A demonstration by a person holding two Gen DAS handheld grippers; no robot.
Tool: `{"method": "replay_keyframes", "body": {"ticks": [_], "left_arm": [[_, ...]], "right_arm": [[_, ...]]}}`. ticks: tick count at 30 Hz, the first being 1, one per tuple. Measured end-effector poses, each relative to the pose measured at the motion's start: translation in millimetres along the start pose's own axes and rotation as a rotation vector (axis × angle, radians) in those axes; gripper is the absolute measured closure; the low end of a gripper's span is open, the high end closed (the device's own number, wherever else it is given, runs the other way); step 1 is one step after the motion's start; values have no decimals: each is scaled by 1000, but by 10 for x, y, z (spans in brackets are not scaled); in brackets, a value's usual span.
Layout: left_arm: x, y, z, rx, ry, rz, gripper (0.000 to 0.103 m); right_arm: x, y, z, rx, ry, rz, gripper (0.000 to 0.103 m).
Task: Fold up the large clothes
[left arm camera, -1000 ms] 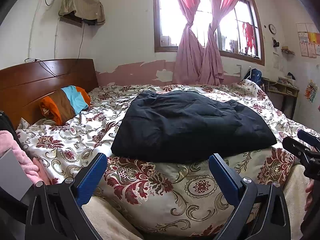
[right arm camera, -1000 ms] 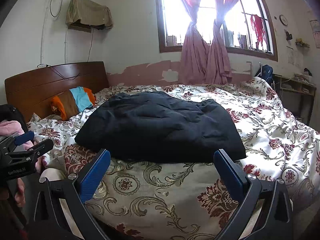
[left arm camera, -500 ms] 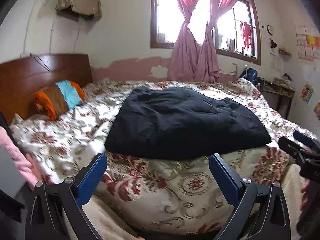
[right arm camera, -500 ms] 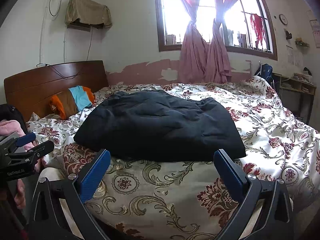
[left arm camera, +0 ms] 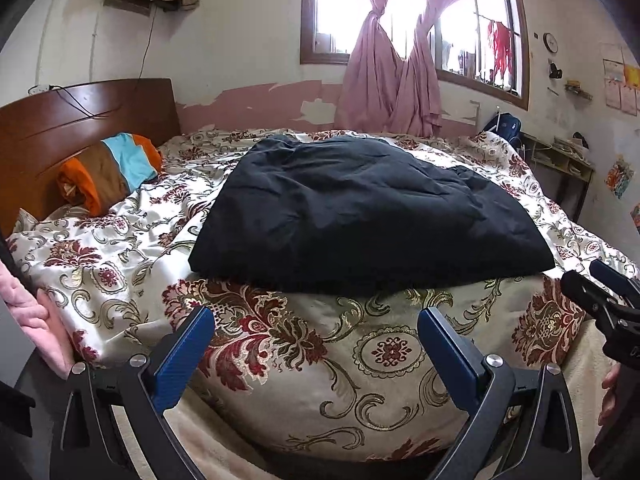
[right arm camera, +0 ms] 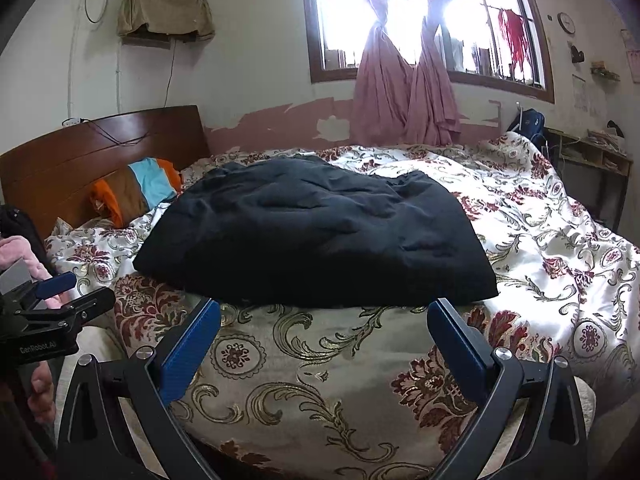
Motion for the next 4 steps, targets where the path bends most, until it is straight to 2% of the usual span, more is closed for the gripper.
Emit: {"method": "replay_keyframes", "body": {"ticks": [4], "left_arm": [[34, -62, 33, 8, -8, 5, 1]], "right_arm": [[-12, -87, 32, 0, -16, -3, 2]]}}
Point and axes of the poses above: each gripper's, at about its wrist camera, not at the fingertips, and y roughly against the way its jaws point, z to its right, x to its top, the point moved 8 cm from there along -y, roughly the way its jaws point, and after that the axes turned 6 degrees about z, right-handed, at the moved point
